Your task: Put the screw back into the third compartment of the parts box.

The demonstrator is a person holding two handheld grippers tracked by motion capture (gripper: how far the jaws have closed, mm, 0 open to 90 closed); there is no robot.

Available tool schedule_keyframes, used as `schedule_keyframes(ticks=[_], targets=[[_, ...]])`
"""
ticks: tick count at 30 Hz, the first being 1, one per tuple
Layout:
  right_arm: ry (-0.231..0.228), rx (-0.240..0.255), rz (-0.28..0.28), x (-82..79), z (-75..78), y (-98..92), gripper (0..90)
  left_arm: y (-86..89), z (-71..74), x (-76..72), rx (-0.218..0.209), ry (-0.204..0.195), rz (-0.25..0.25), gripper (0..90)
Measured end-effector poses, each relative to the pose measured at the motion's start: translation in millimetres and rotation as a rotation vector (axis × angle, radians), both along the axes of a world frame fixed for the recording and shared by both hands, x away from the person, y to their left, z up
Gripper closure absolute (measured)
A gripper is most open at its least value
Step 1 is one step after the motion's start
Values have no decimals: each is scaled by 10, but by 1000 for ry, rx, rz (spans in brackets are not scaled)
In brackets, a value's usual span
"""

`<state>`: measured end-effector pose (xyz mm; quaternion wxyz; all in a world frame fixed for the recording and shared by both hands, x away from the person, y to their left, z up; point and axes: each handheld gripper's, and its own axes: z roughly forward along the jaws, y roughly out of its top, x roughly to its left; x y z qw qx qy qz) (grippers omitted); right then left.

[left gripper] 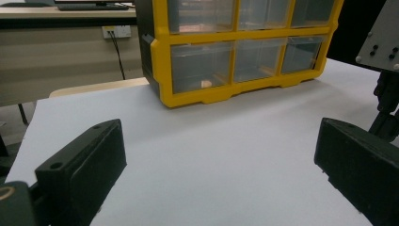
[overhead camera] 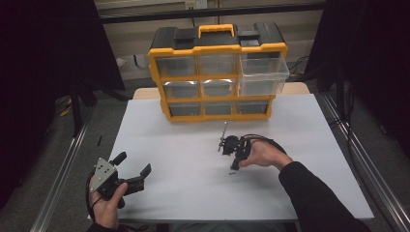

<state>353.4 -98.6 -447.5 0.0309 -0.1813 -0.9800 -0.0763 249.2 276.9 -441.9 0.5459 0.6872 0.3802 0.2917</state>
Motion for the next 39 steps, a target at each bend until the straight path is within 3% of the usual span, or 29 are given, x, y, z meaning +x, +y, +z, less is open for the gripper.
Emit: schedule_keyframes(ticks=[7, 12, 13, 20, 24, 29, 39], targets=[[15, -18, -30, -4, 6, 15, 876, -5, -1, 0, -7, -1, 2, 25], [25, -5, -43, 5, 5, 4, 876, 1, -2, 2, -3, 1, 3, 25], [19, -5, -18, 21, 4, -6, 876, 1, -2, 3, -4, 1, 1, 25], [19, 3, -65, 21, 28, -38, 876, -4, -3, 2, -6, -1, 2, 25], [15, 27, -85, 18, 84, -82, 876, -15, -6, 4, -19, -2, 7, 25], [25, 57, -85, 10, 141, -123, 876, 1, -2, 1, 2, 0, 1, 25], [-40, 153, -129, -18, 390, -189, 876, -6, -1, 0, -6, -1, 1, 25]])
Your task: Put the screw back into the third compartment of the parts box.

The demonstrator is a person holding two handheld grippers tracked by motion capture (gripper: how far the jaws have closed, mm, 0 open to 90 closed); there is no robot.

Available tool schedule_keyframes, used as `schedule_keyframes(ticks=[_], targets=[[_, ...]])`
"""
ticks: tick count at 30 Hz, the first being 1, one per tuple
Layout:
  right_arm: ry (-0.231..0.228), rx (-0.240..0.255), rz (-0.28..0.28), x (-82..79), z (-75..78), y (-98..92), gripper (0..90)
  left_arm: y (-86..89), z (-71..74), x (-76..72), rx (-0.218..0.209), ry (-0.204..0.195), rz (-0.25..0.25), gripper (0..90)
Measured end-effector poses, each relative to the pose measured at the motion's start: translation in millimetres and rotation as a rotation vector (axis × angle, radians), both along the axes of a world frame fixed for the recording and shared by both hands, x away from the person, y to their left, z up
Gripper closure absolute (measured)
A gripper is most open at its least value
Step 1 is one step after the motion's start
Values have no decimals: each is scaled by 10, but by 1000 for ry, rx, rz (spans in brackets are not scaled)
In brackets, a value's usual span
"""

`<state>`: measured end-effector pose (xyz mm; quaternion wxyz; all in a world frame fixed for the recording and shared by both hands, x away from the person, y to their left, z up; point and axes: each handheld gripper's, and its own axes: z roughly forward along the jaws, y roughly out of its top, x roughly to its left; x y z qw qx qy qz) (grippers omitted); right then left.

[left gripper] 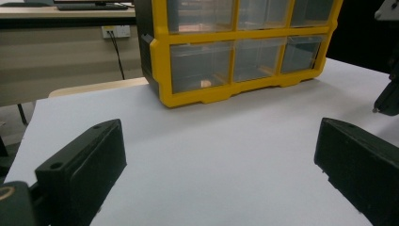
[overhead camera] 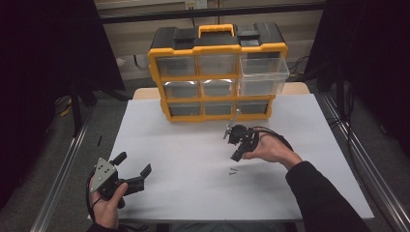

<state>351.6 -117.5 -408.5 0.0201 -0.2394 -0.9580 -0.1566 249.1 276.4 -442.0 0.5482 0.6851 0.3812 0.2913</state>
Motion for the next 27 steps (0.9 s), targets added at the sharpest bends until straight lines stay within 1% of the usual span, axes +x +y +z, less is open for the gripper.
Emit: schedule_keyframes(ticks=[1, 2, 4, 5, 6, 7, 9, 10, 11, 12, 15, 22, 23, 25, 26, 27], targets=[[3, 3, -7, -11, 29, -6, 876, 2, 2, 0, 0, 0, -2, 25], [-18, 22, 17, -1, 40, -20, 876, 4, 2, 0, 1, 0, -2, 25], [-20, 36, -1, -22, 76, -29, 876, 9, 3, 0, 6, -2, 2, 25], [-29, 43, 10, -25, 97, -44, 876, 3, 0, -5, -6, 5, 6, 25], [-30, 57, 10, -40, 125, -54, 876, 11, 2, -1, 6, 0, 5, 25], [-34, 74, 6, -53, 144, -62, 876, 10, 1, -1, 5, 0, 5, 26], [-39, 93, 7, -70, 192, -86, 876, 8, 1, 0, 2, 1, 2, 25], [-41, 91, 12, -73, 224, -100, 876, 7, 2, 0, 2, 1, 1, 25], [-40, 103, 10, -83, 255, -111, 876, 7, 2, 0, 3, -1, 2, 25], [-39, 103, 13, -87, 278, -117, 876, 8, 4, 0, 5, -3, 2, 25], [-29, 123, 7, -105, 367, -134, 876, 4, 3, -1, 2, -3, 2, 25], [-55, 184, 33, -117, 553, -140, 876, 2, 1, 2, 3, 0, 1, 25], [-60, 187, 42, -113, 568, -144, 876, 2, 1, 2, 0, 0, 1, 25], [-65, 193, 42, -121, 620, -143, 876, 3, 2, 3, 6, 0, -1, 25], [-65, 193, 40, -124, 646, -143, 876, -3, 1, 2, -1, -2, 2, 25], [-68, 194, 36, -129, 672, -142, 876, -2, 2, 2, 1, -1, 0, 25]])
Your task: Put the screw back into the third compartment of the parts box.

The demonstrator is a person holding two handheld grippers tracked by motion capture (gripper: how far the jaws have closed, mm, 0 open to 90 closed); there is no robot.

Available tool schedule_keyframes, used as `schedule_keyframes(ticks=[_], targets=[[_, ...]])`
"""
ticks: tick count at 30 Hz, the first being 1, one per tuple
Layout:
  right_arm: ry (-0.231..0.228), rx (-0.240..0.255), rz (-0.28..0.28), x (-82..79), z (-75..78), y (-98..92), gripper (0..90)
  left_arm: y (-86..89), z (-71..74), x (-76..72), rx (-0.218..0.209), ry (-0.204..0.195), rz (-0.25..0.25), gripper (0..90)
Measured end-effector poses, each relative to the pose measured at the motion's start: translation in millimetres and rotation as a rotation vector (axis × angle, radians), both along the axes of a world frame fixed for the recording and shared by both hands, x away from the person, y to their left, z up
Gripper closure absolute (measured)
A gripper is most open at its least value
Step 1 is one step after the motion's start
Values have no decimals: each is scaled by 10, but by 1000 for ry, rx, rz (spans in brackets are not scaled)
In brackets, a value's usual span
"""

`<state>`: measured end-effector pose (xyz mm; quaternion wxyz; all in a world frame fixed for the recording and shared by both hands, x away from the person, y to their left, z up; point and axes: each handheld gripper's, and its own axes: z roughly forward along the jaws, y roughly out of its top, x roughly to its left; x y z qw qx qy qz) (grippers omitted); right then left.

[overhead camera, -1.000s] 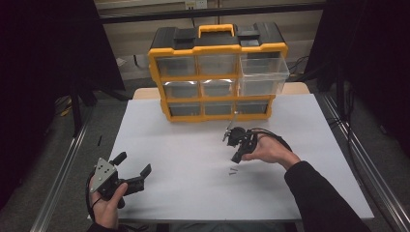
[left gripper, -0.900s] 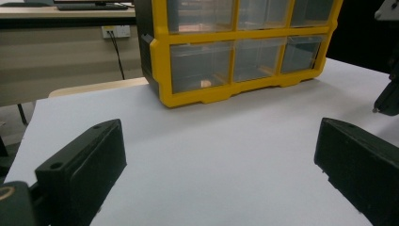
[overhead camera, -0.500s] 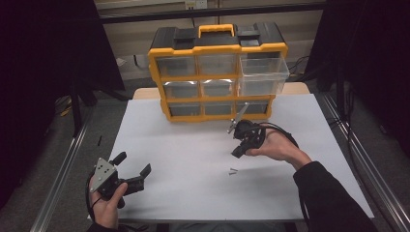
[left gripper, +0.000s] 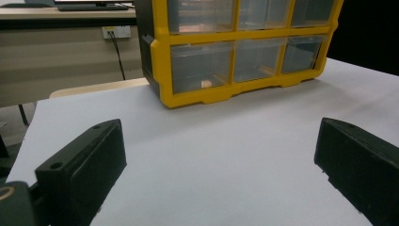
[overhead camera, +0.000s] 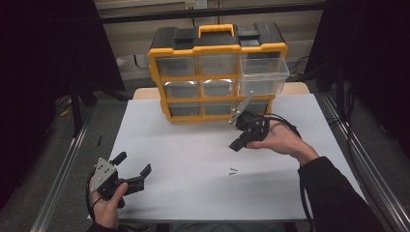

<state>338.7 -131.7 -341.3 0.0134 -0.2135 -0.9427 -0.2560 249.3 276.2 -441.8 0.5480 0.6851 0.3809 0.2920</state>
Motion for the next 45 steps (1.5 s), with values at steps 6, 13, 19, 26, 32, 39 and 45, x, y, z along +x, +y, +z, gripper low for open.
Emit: schedule_keyframes(ticks=[6, 13, 19, 26, 32, 39, 45], targets=[[-28, 12, 10, 3, 164, 0, 876, 4, 1, 0, 4, 0, -2, 25], [-57, 27, 19, 33, 404, -28, 876, 2, 0, 2, 4, 1, -2, 25], [-98, 52, 12, 63, 622, -70, 876, -3, -1, 4, -1, -1, 1, 26], [-158, 75, 12, 110, 955, -103, 876, -9, -2, 4, -13, 1, 0, 27], [-188, 71, 6, 170, 1189, -92, 876, 5, 3, 1, -2, -4, -2, 27], [-221, 78, -23, 228, 1426, -100, 876, 3, 6, -3, 1, -6, 0, 27], [-228, 69, -78, 313, 1585, -99, 876, 6, 3, 0, 0, -4, -4, 27]])
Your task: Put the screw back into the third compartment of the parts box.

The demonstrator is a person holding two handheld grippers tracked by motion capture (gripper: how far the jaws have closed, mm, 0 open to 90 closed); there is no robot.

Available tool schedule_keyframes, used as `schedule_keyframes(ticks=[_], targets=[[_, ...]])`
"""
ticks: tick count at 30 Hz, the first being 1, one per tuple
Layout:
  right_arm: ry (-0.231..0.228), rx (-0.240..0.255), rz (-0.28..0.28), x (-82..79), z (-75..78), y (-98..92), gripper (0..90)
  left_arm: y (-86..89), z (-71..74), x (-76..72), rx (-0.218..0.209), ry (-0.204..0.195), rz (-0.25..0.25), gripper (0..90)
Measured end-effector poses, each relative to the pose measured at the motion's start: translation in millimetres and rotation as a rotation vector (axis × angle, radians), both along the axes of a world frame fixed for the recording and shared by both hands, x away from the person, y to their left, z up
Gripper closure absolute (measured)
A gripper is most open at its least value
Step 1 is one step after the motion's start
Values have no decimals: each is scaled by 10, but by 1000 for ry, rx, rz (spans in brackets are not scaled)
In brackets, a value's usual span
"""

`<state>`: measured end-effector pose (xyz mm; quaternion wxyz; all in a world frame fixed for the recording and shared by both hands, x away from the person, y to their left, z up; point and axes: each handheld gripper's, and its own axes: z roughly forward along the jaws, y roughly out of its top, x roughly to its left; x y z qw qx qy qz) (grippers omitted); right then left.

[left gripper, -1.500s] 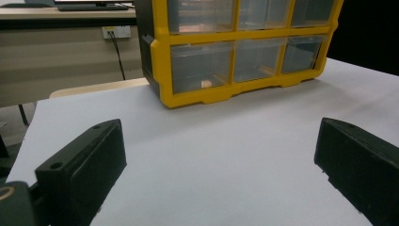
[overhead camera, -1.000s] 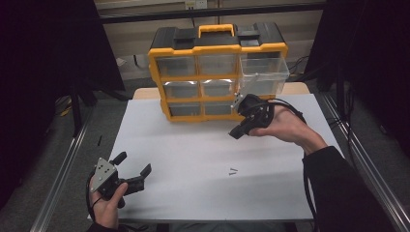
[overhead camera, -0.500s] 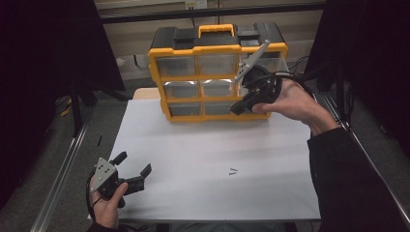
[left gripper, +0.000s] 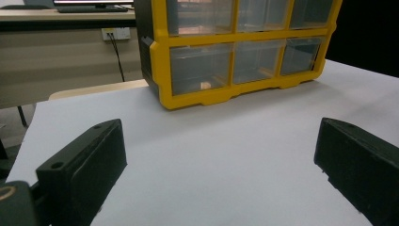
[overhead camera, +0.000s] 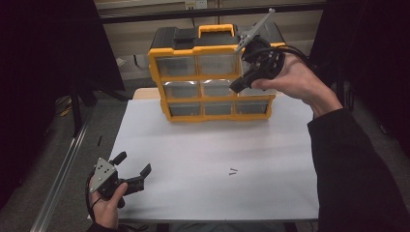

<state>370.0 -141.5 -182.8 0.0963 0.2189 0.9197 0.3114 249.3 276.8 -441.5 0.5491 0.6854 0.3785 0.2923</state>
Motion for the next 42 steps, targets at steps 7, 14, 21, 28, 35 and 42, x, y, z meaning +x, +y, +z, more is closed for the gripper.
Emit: schedule_keyframes(ticks=[7, 14, 21, 28, 35, 42], targets=[[-7, -28, -43, 95, 155, -53, 876, -9, -1, 0, -10, -2, 2, 27], [-5, -49, -91, 183, 242, -142, 876, -11, -3, 2, -11, 1, 4, 27], [7, -104, -163, 287, 256, -221, 876, -6, 1, 0, -1, 4, 1, 27], [30, -156, -207, 436, 238, -299, 876, -9, 0, 3, -1, 5, 3, 27], [36, -196, -248, 554, 157, -288, 875, -9, -3, 5, -8, 5, 0, 27], [81, -226, -275, 663, 68, -329, 875, -8, -5, 9, -2, 2, -2, 27]])
